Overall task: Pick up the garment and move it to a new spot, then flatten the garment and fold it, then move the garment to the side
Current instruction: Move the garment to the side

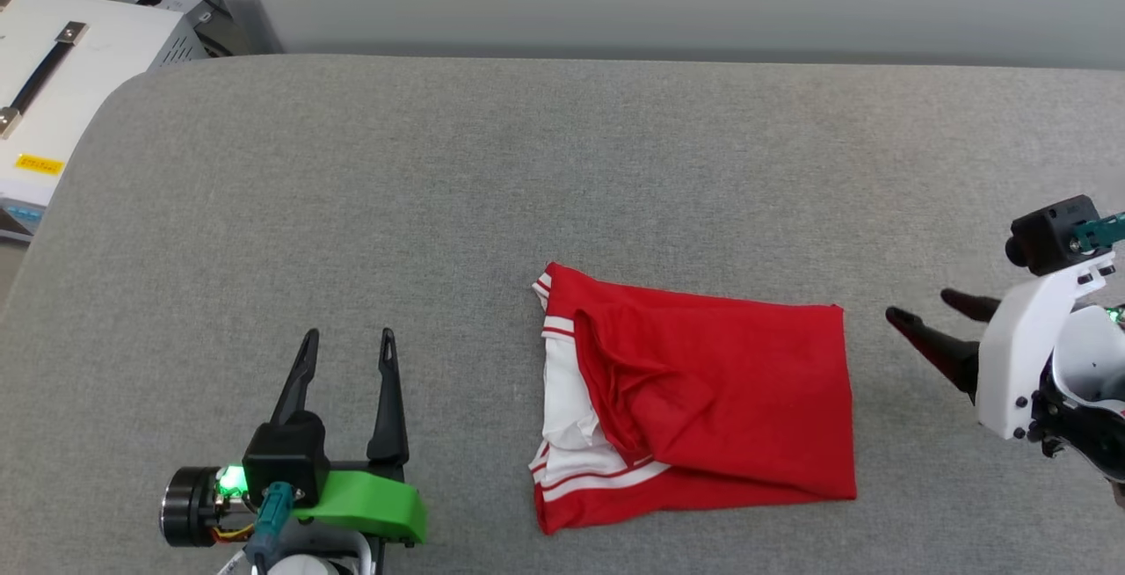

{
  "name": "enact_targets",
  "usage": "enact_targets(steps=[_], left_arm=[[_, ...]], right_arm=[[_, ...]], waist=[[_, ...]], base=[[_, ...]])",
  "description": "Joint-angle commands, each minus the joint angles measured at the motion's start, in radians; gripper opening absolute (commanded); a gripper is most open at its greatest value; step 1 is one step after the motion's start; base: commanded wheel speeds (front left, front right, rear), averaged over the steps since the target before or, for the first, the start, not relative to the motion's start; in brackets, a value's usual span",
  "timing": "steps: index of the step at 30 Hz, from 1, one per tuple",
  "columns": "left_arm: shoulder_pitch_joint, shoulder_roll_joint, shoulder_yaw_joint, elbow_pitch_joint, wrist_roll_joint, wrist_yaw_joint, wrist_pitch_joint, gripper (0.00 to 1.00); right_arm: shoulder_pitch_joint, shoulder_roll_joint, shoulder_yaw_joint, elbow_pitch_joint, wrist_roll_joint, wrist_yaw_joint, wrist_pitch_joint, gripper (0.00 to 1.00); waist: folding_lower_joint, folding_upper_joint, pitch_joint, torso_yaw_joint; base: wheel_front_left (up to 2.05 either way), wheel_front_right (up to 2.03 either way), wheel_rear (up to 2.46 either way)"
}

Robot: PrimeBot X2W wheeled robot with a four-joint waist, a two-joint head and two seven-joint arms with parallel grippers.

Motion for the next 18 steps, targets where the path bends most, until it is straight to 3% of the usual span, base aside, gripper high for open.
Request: enact_targets(steps=[1,7,18], left_arm=[[-0.026,-0.004,-0.006,-0.001,0.000,-0.003,-0.006,1.00],[-0.060,-0.006,-0.022,0.003,-0.003,-0.006,-0.006,1.00],[-0.097,-0.008,-0.042,0.011,-0.006,-0.001,-0.006,1.00]], right_arm=[[0.010,0.002,0.005,0.016,0.049,-0.001,0.045,1.00],[0.034,0.021,0.046,0.070,0.131,-0.001,0.126,1.00],[0.010,0.105,0.175,0.204,0.163,-0.001,0.073,1.00]], waist=[[0.0000,0.0000,0.020,0.016],[0.0000,0.0000,0.065,0.049],[0.0000,0.0000,0.117,0.085]], base=[[0.00,0.00,0.00],[0.00,0.00,0.00],[0.00,0.00,0.00]])
